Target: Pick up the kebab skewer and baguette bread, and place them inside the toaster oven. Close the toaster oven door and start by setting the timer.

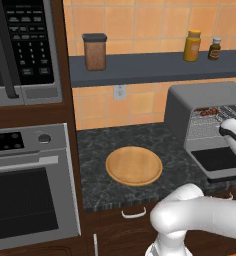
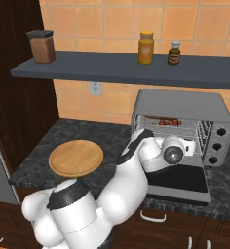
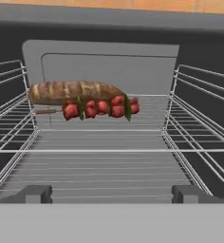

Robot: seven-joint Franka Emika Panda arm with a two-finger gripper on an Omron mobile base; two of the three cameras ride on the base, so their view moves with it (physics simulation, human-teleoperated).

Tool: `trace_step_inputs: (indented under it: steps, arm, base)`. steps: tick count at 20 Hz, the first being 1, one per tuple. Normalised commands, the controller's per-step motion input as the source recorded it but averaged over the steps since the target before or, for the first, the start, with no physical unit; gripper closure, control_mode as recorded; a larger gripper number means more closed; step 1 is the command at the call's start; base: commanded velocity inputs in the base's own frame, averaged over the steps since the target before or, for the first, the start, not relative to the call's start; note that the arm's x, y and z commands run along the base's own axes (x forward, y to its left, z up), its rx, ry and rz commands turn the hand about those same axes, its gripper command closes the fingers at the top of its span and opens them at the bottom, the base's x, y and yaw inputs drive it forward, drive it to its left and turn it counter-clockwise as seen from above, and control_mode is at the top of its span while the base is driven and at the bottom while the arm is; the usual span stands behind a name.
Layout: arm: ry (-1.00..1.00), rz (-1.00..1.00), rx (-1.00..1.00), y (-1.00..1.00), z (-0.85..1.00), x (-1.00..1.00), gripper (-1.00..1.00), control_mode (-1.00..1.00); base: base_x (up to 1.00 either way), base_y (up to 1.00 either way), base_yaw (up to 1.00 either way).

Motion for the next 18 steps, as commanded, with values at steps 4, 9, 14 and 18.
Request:
trace_step_inputs:
  steps: [4,9,14,18]
  arm:
    - [0.12,0.00,0.00,-0.31,-0.08,-0.84,-1.00,-1.00]
    - [0.14,0.00,0.00,-0.10,-0.24,-0.89,-1.00,-1.00]
    - [0.16,0.00,0.00,0.00,-0.27,-0.67,-1.00,-1.00]
    - [0.13,0.00,0.00,0.00,-0.35,-0.54,-1.00,-1.00]
  base:
    - [0.00,0.00,0.00]
    - [0.00,0.00,0.00]
    - [0.00,0.00,0.00]
    - [0.00,0.00,0.00]
